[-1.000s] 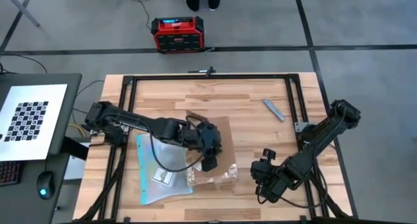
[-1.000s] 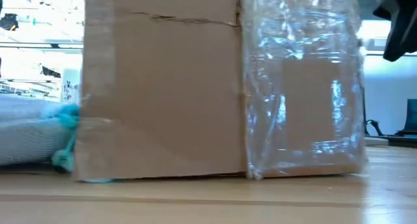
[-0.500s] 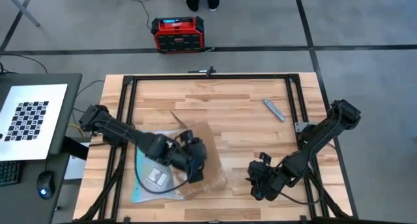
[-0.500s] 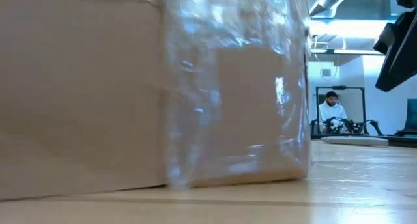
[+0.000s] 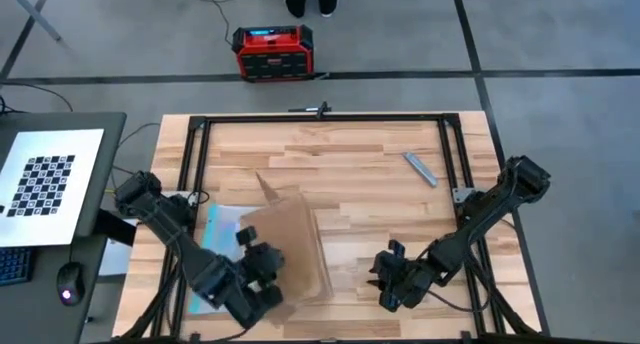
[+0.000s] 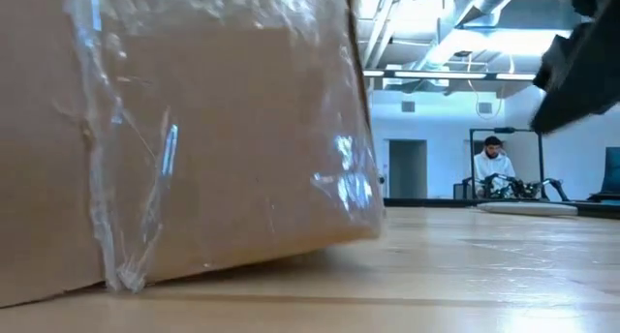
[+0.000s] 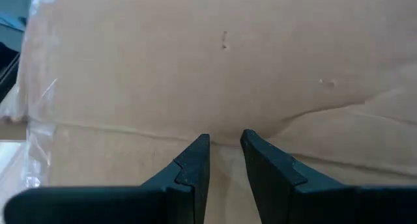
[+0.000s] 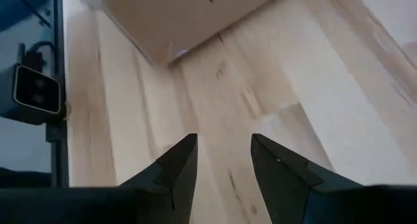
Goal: Unpack boxes
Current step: Break down the cardboard box until it is fully flat
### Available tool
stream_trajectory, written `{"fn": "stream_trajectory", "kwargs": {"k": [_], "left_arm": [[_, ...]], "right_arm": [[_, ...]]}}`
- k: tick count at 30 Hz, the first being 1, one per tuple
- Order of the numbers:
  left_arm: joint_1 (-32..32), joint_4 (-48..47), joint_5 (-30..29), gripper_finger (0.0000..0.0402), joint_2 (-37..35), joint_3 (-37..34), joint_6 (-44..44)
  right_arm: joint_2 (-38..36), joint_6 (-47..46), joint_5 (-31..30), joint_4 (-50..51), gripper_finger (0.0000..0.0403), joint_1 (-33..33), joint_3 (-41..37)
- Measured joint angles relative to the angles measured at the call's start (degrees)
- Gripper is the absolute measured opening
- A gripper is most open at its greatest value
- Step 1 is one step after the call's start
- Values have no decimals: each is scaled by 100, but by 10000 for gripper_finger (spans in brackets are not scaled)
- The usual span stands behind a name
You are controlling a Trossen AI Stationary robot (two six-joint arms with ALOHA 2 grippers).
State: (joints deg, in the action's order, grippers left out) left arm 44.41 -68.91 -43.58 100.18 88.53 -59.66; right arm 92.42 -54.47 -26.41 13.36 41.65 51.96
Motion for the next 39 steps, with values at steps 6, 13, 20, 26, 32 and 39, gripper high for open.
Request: {"fn": "stream_trajectory", "kwargs": {"k": [6,13,20,26,32,39], "left_arm": [[450,-465,-161,81,9,-89,-1112],[952,-496,-160,81,5,-520,-2346],[1204,-235,282,81,30,-1014,-3127],[970,454,158,81,20,-1314,-2926],[317,972,95,81,4,-1309,-2090],[-392,1356,475,82,26,-1310,-1276]], "right_arm": [[70,171,113,-299,138,-168,0],[125,244,213,-521,138,-268,9],[129,247,224,-525,138,-291,11],[-63,210,238,-186,138,-361,11],[-588,184,256,448,138,-648,13],[-784,736,891,1079,138,-1150,15]]}}
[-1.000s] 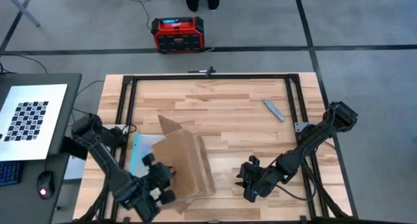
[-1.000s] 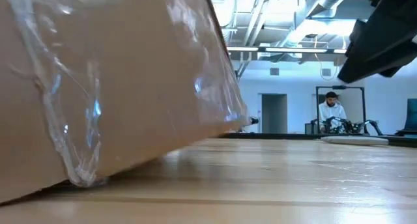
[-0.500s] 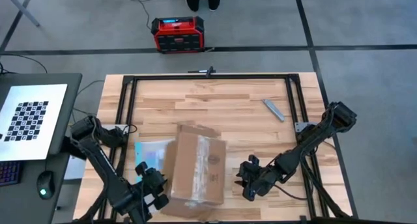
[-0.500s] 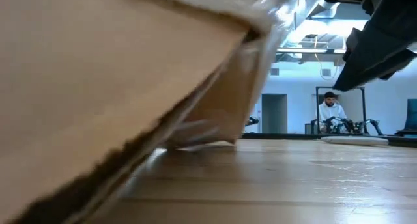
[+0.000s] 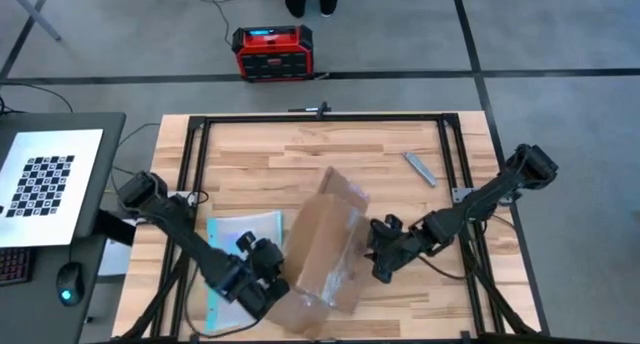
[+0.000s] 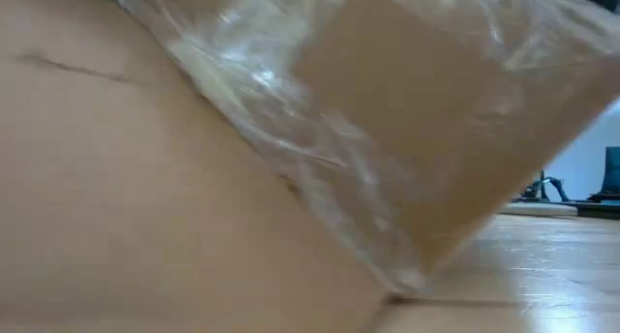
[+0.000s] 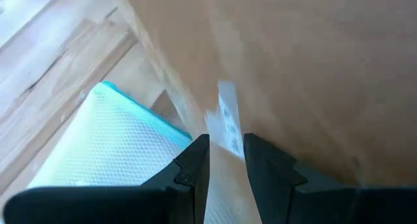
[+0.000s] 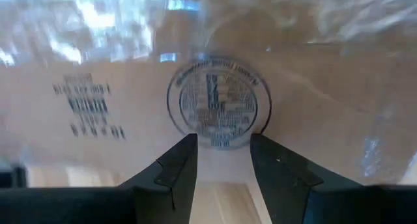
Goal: Unpack boxes
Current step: Break down the cardboard box until it is fully flat
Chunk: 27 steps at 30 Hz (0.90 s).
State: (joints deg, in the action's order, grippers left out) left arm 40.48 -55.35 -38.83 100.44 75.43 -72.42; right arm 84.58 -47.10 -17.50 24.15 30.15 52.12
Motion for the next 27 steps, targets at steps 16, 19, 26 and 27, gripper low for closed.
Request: {"fn": "stream_trajectory", "kwargs": {"k": [16,19,26,27], "left_arm": [[-998,1052,551,82,2,-755,268],[-1153,1582,546,82,2,-736,564],[-1297,3420,792,82,2,-731,1589],[-1296,3632,832,82,2,-731,1738]], "right_arm": [[-529,-440,235,1207,138,742,-439],[-228,-427,231,635,138,724,-784],[-100,282,201,752,138,327,-856],[-152,436,201,925,138,218,-858]]}}
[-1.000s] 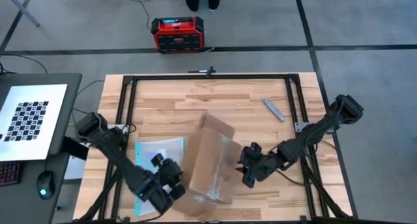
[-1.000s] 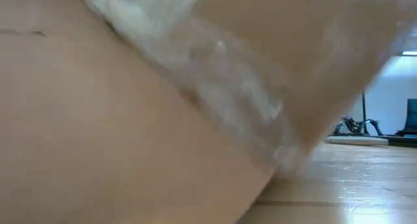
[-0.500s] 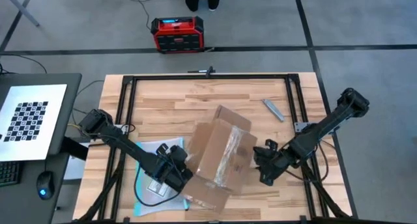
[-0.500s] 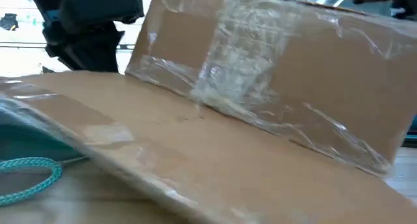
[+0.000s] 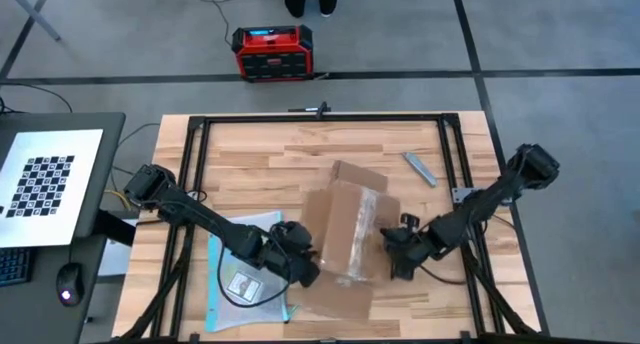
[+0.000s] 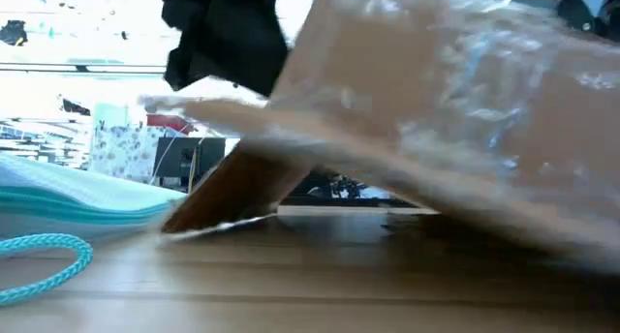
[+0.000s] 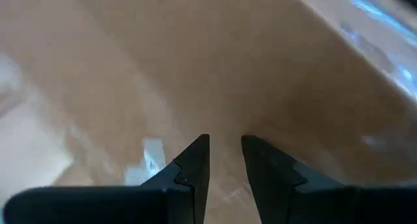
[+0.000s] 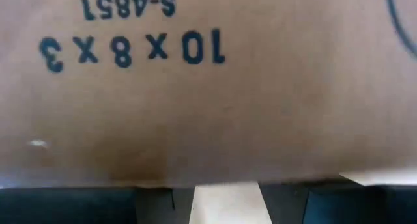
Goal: Unpack boxes
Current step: Break down the cardboard box until it is fully flat
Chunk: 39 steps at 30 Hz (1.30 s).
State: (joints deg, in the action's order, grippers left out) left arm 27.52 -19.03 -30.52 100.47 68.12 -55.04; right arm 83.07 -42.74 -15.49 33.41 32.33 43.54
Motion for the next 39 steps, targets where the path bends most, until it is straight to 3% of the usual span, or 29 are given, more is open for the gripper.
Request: {"fn": "stream_trajectory", "kwargs": {"k": [5,10,12,19,26,33,39], "left_arm": [[16,704,93,82,-2,0,476],[-19,1037,396,82,88,0,962],[-68,834,703,82,92,3,1106],[-227,-648,717,82,-408,2,1152],[-524,-1350,714,82,-1267,9,1658],[-816,-1802,704,82,-1898,7,2544],[-963,-2128,733,82,-2003,7,3056]], "right_arm": [[-238,664,-11,614,138,-680,-1],[-359,1195,-31,583,138,-1544,16],[-377,1428,-31,713,138,-1935,153],[-521,1910,3,1836,138,-3074,665],[-632,1912,-2,2502,138,-4440,843],[-630,2385,-1,2050,138,-6051,690],[-619,2908,322,1783,138,-7151,193]]}}
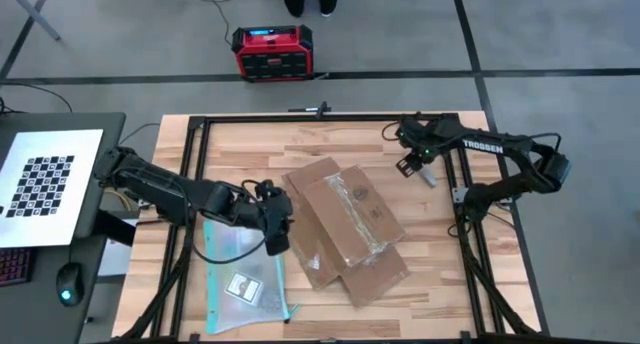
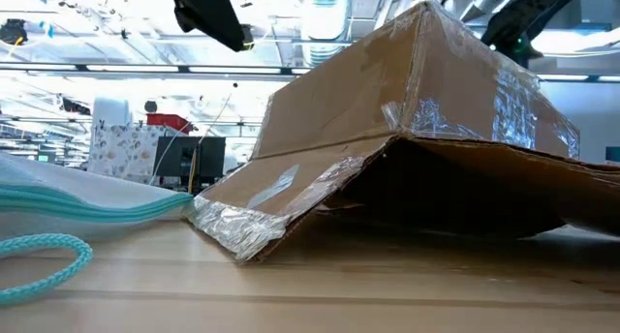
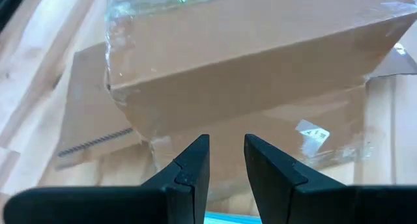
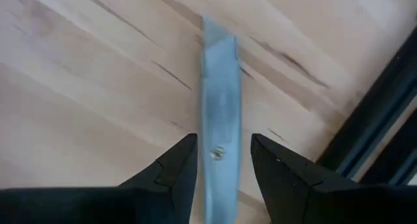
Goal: Unpack boxes
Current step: Break down the cardboard box until it is fully flat
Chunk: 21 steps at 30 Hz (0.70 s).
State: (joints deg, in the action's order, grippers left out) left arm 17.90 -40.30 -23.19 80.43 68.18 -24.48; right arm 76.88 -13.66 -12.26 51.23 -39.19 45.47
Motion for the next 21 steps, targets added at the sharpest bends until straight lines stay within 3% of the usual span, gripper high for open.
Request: {"fn": "stream_trajectory", "kwargs": {"k": [7,16,21], "left_arm": [[-224,107,703,82,-1,0,318],[-394,117,826,82,-1,0,336],[-388,114,840,82,-1,0,290]], "right_arm": [[76,335,23,-157,147,-414,-184],[791,545,27,-771,244,-560,-187],[1319,684,36,-824,259,-559,-155]]}}
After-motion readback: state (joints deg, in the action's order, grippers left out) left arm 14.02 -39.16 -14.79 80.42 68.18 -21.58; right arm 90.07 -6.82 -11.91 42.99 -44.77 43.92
